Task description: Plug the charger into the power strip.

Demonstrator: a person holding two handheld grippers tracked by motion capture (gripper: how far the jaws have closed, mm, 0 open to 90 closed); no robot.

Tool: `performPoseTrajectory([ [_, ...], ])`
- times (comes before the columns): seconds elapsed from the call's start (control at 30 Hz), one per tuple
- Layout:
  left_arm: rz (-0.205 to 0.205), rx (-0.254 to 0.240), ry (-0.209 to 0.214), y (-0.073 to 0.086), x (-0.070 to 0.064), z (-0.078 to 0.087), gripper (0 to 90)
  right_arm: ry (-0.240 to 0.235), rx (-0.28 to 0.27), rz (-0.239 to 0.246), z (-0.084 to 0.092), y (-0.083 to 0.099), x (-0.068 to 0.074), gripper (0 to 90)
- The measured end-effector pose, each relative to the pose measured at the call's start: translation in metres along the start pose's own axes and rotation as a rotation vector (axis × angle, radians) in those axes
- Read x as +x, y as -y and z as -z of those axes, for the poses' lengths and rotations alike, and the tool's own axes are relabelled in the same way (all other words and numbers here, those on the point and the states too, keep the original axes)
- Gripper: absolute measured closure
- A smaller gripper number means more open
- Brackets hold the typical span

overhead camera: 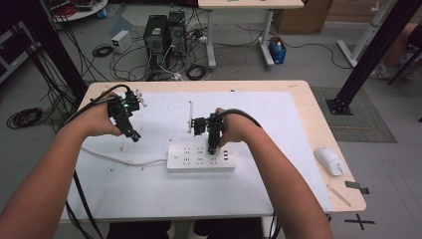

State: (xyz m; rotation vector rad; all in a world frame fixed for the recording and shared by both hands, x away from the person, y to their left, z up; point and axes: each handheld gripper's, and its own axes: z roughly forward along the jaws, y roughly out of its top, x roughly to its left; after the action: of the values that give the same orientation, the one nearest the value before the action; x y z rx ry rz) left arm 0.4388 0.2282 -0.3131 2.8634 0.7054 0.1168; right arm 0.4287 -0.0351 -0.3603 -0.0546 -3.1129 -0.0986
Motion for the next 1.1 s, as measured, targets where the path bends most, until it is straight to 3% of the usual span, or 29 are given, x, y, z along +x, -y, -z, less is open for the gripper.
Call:
performPoseTrajectory([
  [0.07, -0.002, -0.006, 0.003, -0.001, -0.001, -0.001, 1.8, 0.021, 0.040, 0.041, -0.008, -0.005, 0.004, 62.8],
  [0.17, -0.001, -0.002, 0.006, -0.001, -0.001, -0.003, 1.8, 0.004, -0.009, 0.025, -0.007, 0.003, 0.000, 62.9],
  [0.27, -0.003, 0.013, 0.006, 0.000, 0.001, -0.004, 1.8, 0.034, 0.010, 0.041, -0.008, 0.000, 0.005, 62.9],
  [0.4, 0.008, 0.001, 0.005, 0.001, 0.001, -0.004, 1.8, 0.032, 0.014, 0.030, -0.008, 0.001, 0.005, 63.0],
  [0.5, 0.009, 0.000, 0.004, 0.001, 0.000, -0.005, 1.8, 0.051, 0.025, 0.053, -0.009, -0.003, 0.008, 63.1],
  [0.6, 0.008, 0.009, 0.002, 0.000, 0.000, -0.006, 1.8, 0.037, 0.026, 0.049, -0.009, -0.002, 0.005, 63.1],
  [0.67, 0.011, 0.006, 0.004, -0.001, -0.001, -0.007, 1.8, 0.008, 0.023, 0.010, -0.008, -0.001, 0.001, 63.0],
  [0.77, -0.002, 0.011, 0.006, -0.002, -0.002, -0.007, 1.8, 0.022, 0.036, 0.015, -0.009, -0.003, 0.005, 63.0],
  [0.9, -0.005, 0.007, 0.002, -0.004, -0.004, -0.005, 1.8, 0.076, 0.072, 0.061, -0.013, -0.011, 0.012, 63.0],
  [1.0, -0.006, -0.003, 0.000, -0.003, -0.006, -0.003, 1.8, 0.036, 0.018, 0.024, -0.013, -0.003, 0.006, 63.0],
  [1.1, 0.001, 0.006, -0.001, -0.002, -0.005, -0.003, 1.8, 0.039, 0.012, 0.023, -0.013, -0.003, 0.005, 63.0],
])
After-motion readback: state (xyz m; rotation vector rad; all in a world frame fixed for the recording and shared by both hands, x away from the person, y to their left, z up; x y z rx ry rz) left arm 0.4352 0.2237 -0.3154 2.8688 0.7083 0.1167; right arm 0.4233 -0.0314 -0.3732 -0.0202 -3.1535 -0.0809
